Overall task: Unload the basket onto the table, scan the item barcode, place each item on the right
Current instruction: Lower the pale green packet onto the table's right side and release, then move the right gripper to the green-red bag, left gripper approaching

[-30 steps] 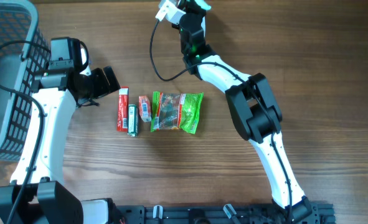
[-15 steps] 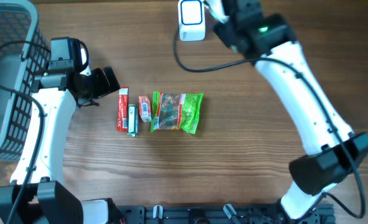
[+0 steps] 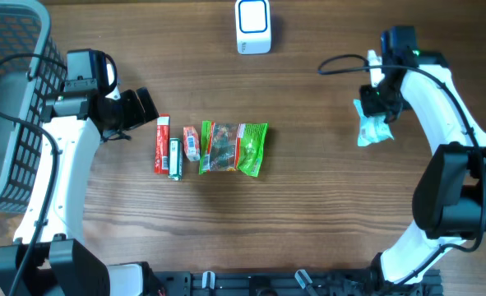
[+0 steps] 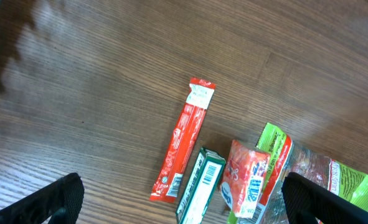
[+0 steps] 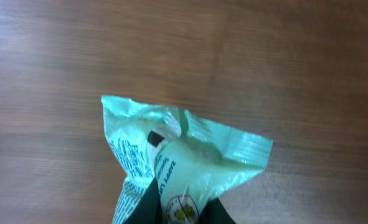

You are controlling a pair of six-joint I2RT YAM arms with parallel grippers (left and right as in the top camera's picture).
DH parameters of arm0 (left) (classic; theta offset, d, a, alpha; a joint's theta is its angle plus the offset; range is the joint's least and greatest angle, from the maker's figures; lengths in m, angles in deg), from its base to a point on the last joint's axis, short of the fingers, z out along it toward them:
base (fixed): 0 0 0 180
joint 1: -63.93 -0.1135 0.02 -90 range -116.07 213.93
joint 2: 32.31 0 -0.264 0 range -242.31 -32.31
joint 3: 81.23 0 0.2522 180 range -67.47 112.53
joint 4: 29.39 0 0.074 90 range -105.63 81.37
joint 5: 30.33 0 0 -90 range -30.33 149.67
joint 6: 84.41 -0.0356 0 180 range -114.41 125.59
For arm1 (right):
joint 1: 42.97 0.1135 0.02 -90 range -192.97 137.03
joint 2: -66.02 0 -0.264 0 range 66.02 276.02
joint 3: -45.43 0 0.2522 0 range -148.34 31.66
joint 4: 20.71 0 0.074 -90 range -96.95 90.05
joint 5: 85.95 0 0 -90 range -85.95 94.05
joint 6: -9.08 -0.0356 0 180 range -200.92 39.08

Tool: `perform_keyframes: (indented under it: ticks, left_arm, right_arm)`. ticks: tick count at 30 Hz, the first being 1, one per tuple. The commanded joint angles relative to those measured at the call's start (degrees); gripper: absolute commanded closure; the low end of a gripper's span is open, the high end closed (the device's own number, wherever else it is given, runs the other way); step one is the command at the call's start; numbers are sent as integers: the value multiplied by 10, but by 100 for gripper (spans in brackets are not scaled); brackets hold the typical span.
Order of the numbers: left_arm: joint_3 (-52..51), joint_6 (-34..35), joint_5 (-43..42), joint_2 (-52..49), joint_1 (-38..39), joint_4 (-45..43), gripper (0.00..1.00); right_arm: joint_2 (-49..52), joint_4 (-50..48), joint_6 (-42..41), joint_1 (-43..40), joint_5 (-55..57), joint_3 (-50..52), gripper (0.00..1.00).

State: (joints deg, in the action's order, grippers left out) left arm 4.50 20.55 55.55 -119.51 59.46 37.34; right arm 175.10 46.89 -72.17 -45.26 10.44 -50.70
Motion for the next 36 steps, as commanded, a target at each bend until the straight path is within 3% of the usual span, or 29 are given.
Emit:
perform_keyframes:
  ticks: [1,6,8,15,17,19,22,26,31,32,33,34,36]
  left_arm:
    - [3,5,6,1,-2,-2,0]
    - [3,5,6,1,-2,-2,0]
    - [3,5,6,1,-2,-2,0]
    - [3,5,6,1,-2,-2,0]
    - [3,5,6,1,-2,-2,0]
    - [3,5,6,1,-2,-2,0]
    - [3,5,6,1,-2,-2,0]
    - [3,5,6,1,-2,-2,0]
    - [3,5,6,1,-2,-2,0]
    - [3,5,6,1,-2,-2,0]
    - [3,5,6,1,-2,-2,0]
    - [3,5,6,1,-2,-2,0]
    - [3,5,6,1,-2,-2,0]
  right_arm:
    - [3,-33,-12,-22,-12,37,59]
    - [-4,-30,-12,-39,-13,25,28]
    - [-19,2,-15,-23,-22,-10,23]
    - [-58,60,-32,23,-51,-38,25]
    - [-58,62,-86,23,-59,-28,34]
    - [-57,62,-112,25,-144,-17,39]
    - [-56,63,-104,38,-229,-4,42]
    - [-56,52,-136,89,-230,19,44]
    - [-55,34,-206,186,-236,31,27]
    - [-55,23,-237,209,-236,31,21]
    - [-55,17,-255,227,-236,31,5]
    - [-54,12,-266,248,-236,32,0]
    - [-54,-4,-303,284,-236,34,0]
